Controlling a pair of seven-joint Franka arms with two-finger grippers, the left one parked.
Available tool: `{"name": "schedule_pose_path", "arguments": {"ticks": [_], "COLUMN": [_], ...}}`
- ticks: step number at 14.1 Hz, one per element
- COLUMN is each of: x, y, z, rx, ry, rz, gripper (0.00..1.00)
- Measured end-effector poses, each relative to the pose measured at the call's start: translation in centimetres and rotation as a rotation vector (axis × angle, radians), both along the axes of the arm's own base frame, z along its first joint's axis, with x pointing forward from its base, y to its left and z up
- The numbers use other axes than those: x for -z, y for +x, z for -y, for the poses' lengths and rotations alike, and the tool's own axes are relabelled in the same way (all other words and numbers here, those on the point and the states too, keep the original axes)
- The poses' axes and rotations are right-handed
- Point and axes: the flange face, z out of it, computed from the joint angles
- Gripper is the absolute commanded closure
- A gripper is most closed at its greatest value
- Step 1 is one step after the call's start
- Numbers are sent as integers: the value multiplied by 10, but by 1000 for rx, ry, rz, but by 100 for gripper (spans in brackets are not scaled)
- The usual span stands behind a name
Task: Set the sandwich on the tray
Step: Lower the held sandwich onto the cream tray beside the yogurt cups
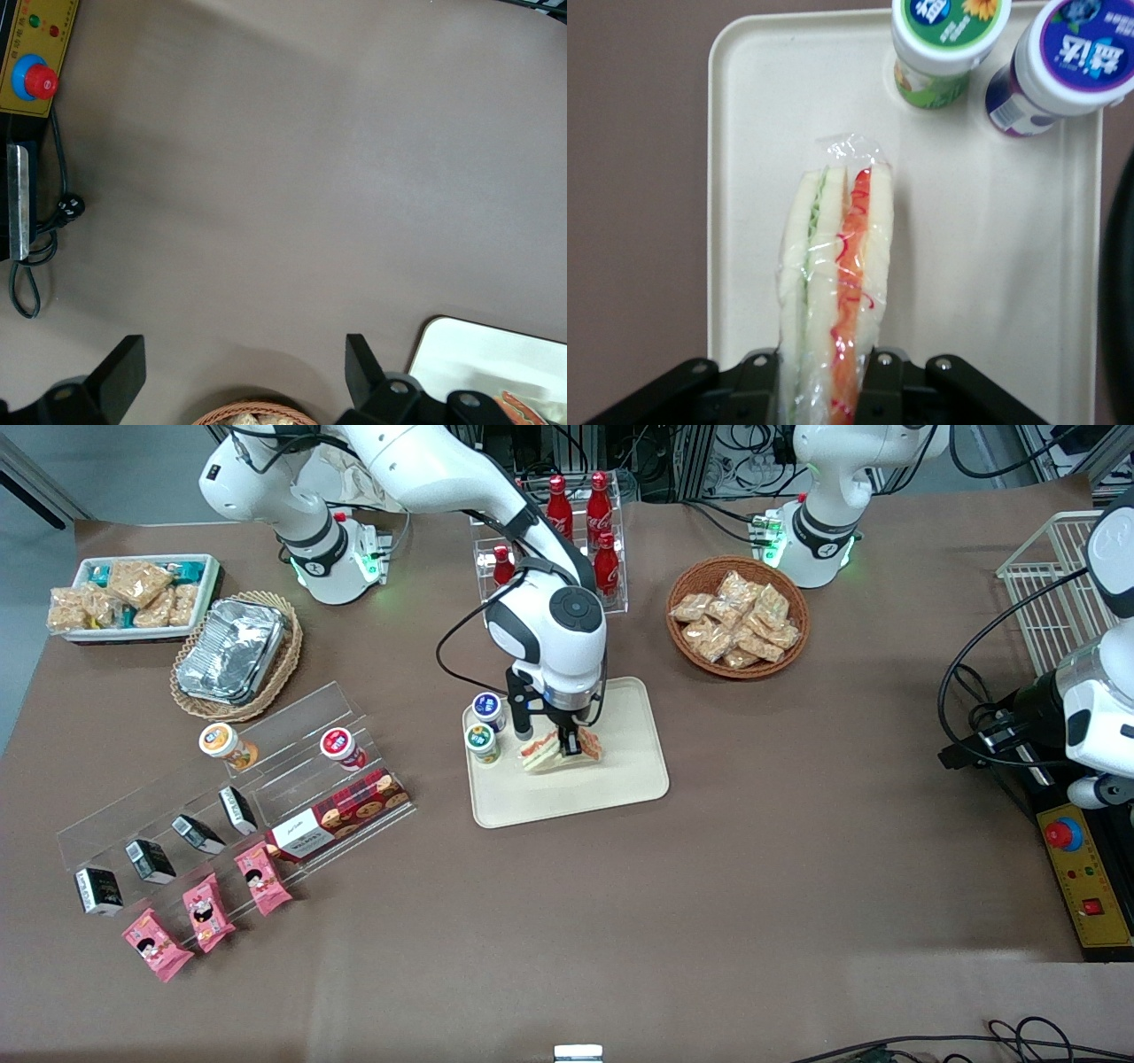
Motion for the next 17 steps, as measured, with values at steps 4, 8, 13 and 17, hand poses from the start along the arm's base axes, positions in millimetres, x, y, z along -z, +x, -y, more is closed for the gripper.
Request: {"name": "schedule_pose_path", "arguments": {"ticks": [4,8,13,17], "x": [17,31,48,45], "y": [4,11,18,22], "z": [-5,-1,4,5], "rx": [-6,-2,2,-3], "ry": [25,25,22,22], "rz": [40,58,74,79], "gripper": [100,100,0,0]}}
